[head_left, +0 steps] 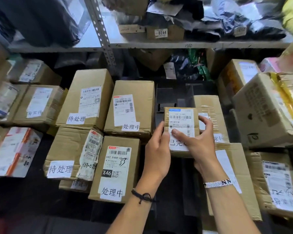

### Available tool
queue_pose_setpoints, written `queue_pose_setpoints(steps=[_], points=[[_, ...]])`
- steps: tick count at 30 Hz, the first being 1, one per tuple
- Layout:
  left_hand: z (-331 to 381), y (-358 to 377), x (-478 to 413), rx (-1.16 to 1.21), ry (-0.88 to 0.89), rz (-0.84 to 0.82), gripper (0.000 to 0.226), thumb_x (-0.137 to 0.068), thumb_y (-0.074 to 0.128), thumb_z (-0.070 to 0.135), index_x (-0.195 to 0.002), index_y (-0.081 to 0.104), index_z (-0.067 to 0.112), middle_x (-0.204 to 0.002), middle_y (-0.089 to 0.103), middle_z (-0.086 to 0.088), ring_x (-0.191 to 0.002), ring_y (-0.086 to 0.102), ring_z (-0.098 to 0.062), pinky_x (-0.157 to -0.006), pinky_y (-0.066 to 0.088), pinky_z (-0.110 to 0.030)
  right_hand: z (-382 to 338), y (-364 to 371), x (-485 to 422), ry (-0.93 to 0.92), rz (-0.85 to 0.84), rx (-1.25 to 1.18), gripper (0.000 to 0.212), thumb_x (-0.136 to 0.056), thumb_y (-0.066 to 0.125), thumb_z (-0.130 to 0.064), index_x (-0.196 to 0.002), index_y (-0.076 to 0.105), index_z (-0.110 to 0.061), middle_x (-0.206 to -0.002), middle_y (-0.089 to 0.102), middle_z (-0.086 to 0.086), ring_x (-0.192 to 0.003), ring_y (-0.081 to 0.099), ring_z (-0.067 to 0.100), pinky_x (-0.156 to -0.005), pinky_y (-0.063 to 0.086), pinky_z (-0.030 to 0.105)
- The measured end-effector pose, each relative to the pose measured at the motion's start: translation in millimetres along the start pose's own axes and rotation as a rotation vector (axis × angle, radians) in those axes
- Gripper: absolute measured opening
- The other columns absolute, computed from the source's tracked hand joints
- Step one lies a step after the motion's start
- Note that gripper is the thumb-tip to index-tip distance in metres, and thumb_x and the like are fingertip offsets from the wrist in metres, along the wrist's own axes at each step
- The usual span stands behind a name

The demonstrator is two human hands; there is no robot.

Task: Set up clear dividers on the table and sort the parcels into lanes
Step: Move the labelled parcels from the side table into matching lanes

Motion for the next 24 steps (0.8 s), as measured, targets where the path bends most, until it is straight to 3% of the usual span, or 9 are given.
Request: queue_pose_setpoints(steps=[2, 3, 6, 8, 11, 17, 19, 22, 24], points=[[-5, -3, 7, -0.137, 0.015, -0.018, 0.048, -0.109, 0.048, 0.037, -0.157, 0.043, 0.034, -0.148, 0.051, 0.027, -0.131, 0.044, 0.022, -0.108, 0.036, -0.005, 5, 5, -12, 0.013, 0.029, 0.03, 0.097, -0.059, 0.103, -0.018, -0.134, 0.046, -0.041, -0.116, 0.076, -0.001, -0.103, 0.076, 0.014, -0.087, 0.064, 0.042], [-9, -4, 12, -0.194, 0.024, -0.026, 0.05, -0.109, 0.049, 0.036, -0.159, 0.04, 0.033, -0.156, 0.045, 0.025, -0.138, 0.037, 0.02, -0.115, 0.032, -0.009, 8, 8, -17, 0.016, 0.042, 0.051, 0.097, -0.058, 0.104, -0.019, -0.133, 0.046, -0.042, -0.117, 0.076, -0.002, -0.104, 0.076, 0.015, -0.089, 0.064, 0.044], [-20, -3, 22, -0.3, 0.039, -0.015, 0.053, -0.11, 0.047, 0.033, -0.161, 0.034, 0.032, -0.166, 0.031, 0.022, -0.149, 0.023, 0.015, -0.126, 0.021, -0.02, 17, 15, -33, 0.004, 0.085, 0.118, 0.098, -0.056, 0.105, -0.024, -0.132, 0.046, -0.042, -0.112, 0.075, -0.008, -0.094, 0.076, 0.004, -0.085, 0.065, 0.038], [-22, 0, 26, -0.343, 0.044, -0.014, 0.056, -0.11, 0.046, 0.035, -0.163, 0.03, 0.031, -0.168, 0.022, 0.023, -0.15, 0.014, 0.017, -0.126, 0.015, -0.016, 20, 24, -43, -0.022, 0.093, 0.171, 0.1, -0.055, 0.105, -0.028, -0.134, 0.045, -0.041, -0.109, 0.073, -0.014, -0.092, 0.073, -0.005, -0.084, 0.063, 0.031], [-29, 5, 28, -0.399, 0.05, -0.059, 0.06, -0.11, 0.043, 0.039, -0.166, 0.023, 0.027, -0.171, 0.013, 0.021, -0.153, 0.007, 0.014, -0.124, 0.008, -0.01, 27, 42, -58, -0.051, 0.089, 0.197, 0.103, -0.053, 0.105, -0.025, -0.138, 0.047, -0.033, -0.117, 0.071, -0.011, -0.104, 0.07, 0.002, -0.09, 0.059, 0.031], [-43, 14, 32, -0.492, 0.028, -0.159, 0.063, -0.11, 0.039, 0.045, -0.167, 0.019, 0.025, -0.174, 0.005, 0.016, -0.156, -0.002, 0.007, -0.13, 0.007, -0.026, 52, 49, -77, -0.025, 0.089, 0.172, 0.099, -0.057, 0.104, -0.028, -0.138, 0.047, -0.029, -0.108, 0.065, -0.021, -0.088, 0.063, -0.024, -0.064, 0.051, 0.003], [-46, 9, 29, -0.53, 0.052, -0.16, 0.061, -0.11, 0.042, 0.04, -0.166, 0.025, 0.023, -0.174, 0.009, 0.015, -0.157, 0.0, 0.006, -0.13, 0.007, -0.026, 59, 51, -81, 0.007, 0.109, 0.131, 0.093, -0.063, 0.101, -0.032, -0.141, 0.05, -0.026, -0.114, 0.067, -0.016, -0.088, 0.067, -0.018, -0.064, 0.054, 0.008], [-48, 2, 24, -0.565, 0.075, -0.142, 0.057, -0.11, 0.046, 0.031, -0.164, 0.031, 0.02, -0.173, 0.015, 0.012, -0.157, 0.005, 0.004, -0.128, 0.005, -0.02, 70, 52, -87, 0.063, 0.143, 0.09, 0.083, -0.071, 0.097, -0.037, -0.141, 0.053, -0.028, -0.126, 0.069, -0.003, -0.098, 0.075, 0.006, -0.075, 0.065, 0.028], [-49, 2, 22, -0.578, 0.077, -0.142, 0.056, -0.109, 0.047, 0.028, -0.163, 0.033, 0.018, -0.173, 0.017, 0.01, -0.157, 0.008, 0.002, -0.126, 0.003, -0.015, 79, 52, -91, 0.091, 0.145, 0.07, 0.079, -0.075, 0.094, -0.035, -0.141, 0.053, -0.028, -0.126, 0.07, -0.002, -0.099, 0.075, 0.011, -0.073, 0.065, 0.029]])
Point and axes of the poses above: each hand's wrist, its own x-axis away from the middle knuckle, its own y-axis out of the palm, z = x × y, the point moved 4 cm from there along -x, towards the middle knuckle
